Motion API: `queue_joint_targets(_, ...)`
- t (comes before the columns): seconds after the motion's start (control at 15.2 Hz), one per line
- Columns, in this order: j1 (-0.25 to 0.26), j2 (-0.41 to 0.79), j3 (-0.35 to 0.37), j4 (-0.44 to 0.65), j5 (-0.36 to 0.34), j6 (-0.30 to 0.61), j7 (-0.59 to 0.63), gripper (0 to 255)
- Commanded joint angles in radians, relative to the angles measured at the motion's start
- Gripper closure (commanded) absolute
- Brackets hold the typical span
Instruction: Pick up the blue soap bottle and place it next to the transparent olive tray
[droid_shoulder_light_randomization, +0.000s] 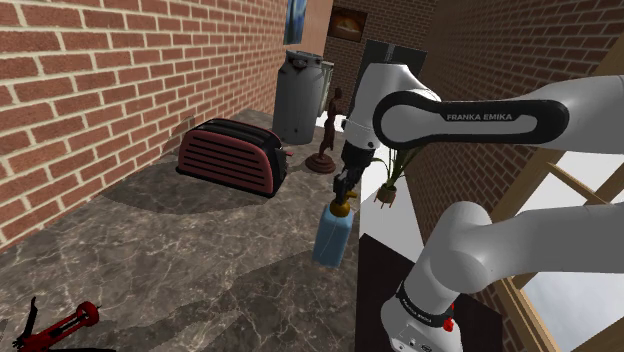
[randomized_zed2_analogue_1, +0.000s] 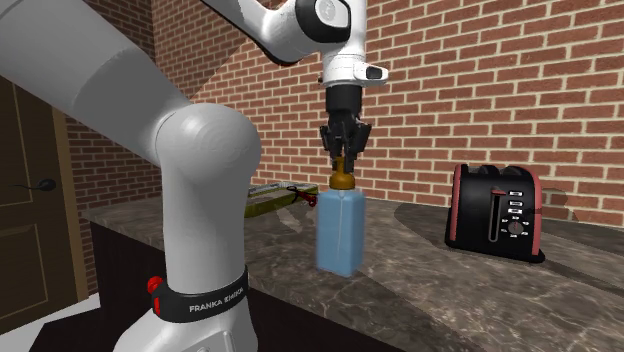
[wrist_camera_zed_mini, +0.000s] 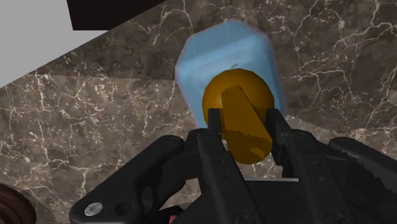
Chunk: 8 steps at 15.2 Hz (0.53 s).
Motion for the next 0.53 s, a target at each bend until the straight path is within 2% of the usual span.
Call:
queue_joint_targets(0.0, 0.001, -0.004, 0.001, 0.025, 0.000, -0.029, 0.002, 255)
queue_joint_targets(0.46, 0.000, -0.007, 0.000, 0.118, -0.001, -0.125, 0.003, 255)
